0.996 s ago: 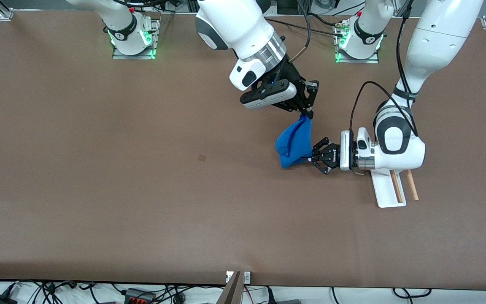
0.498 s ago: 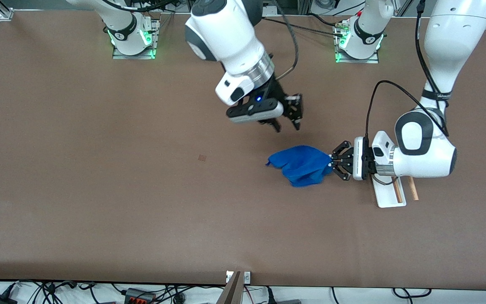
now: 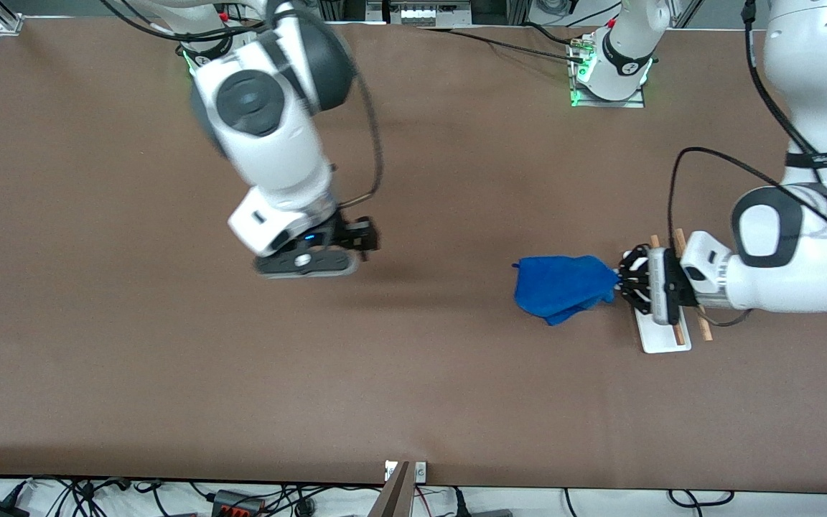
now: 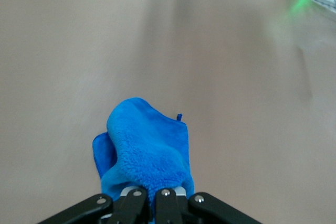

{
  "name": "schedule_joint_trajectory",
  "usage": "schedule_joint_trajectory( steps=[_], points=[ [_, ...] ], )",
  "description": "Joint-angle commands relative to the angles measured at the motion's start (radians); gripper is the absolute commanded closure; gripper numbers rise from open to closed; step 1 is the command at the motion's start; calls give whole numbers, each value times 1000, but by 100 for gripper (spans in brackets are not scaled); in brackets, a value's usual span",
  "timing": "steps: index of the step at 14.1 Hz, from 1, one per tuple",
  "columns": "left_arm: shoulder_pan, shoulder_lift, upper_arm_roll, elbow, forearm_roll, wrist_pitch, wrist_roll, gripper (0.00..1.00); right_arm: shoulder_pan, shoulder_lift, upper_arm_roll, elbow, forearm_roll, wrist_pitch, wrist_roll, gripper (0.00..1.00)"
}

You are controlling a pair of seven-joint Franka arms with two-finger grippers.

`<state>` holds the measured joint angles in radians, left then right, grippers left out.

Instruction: Pass towel and hang on rack

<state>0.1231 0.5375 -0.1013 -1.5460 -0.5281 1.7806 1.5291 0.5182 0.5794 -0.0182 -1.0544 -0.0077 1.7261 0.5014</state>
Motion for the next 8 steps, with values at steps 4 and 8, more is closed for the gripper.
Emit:
schedule_joint_trajectory(
  steps=[4,8],
  points=[
    [107,-1,5,73,83,-105,-86,100,-177,-49,14,-13,-12,-134,-26,0],
    [165,-1,5,89,170,-130,-78,100,-315,-94,17,-32,-9,-146,-35,0]
  ],
)
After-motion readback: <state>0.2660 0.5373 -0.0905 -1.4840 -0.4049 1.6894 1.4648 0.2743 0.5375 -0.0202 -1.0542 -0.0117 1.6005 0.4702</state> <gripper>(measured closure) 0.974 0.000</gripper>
